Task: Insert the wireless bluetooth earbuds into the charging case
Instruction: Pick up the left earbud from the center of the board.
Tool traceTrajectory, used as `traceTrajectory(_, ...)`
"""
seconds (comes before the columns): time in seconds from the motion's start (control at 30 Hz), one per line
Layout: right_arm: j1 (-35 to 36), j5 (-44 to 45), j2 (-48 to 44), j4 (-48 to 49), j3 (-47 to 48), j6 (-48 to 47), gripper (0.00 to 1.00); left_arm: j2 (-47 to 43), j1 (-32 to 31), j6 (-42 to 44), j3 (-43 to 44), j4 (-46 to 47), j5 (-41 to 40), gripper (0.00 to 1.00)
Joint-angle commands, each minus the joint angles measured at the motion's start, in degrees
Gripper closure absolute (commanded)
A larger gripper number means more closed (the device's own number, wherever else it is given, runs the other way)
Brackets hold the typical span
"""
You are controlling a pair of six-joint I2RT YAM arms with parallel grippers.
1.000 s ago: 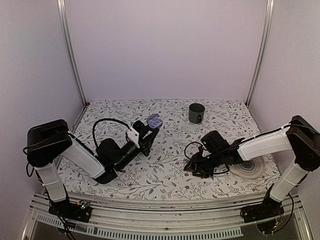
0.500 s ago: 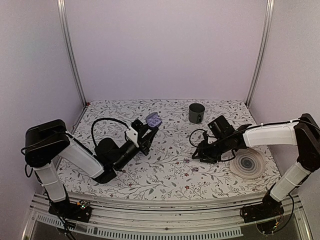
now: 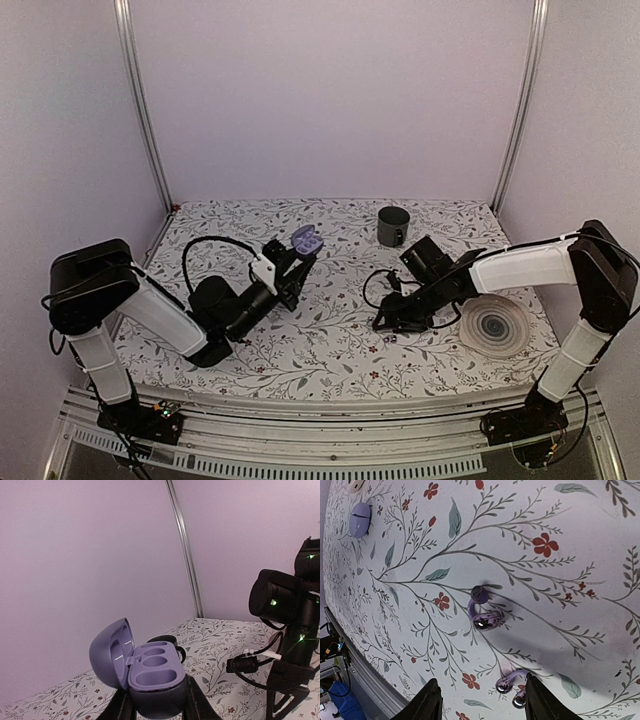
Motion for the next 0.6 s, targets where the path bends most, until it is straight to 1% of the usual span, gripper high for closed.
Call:
traceTrajectory(0.0,2.5,-0.7,0.8,0.16,-1.09,1.56,0.42,-2.23,0.66,0.11,-0.92,16.73,0.03,1.0)
traceTrajectory(0.17,4.01,1.35,-0.54,-3.93,-1.25,4.63,0.42,-2.58,0.64,0.08,-1.31,16.73,0.12,1.0)
traceTrajectory(0.5,5.99,4.6,-5.47,-7.85,-2.3,9.44,0.42,-2.65,0.66,-0.89,-1.54,16.73,0.47,1.0)
traceTrajectory(0.57,5.84,6.01,-6.8,-8.02,-2.94,10.19,0.44,-2.49,0.66,-0.84,-1.42,16.73,0.63,1.0)
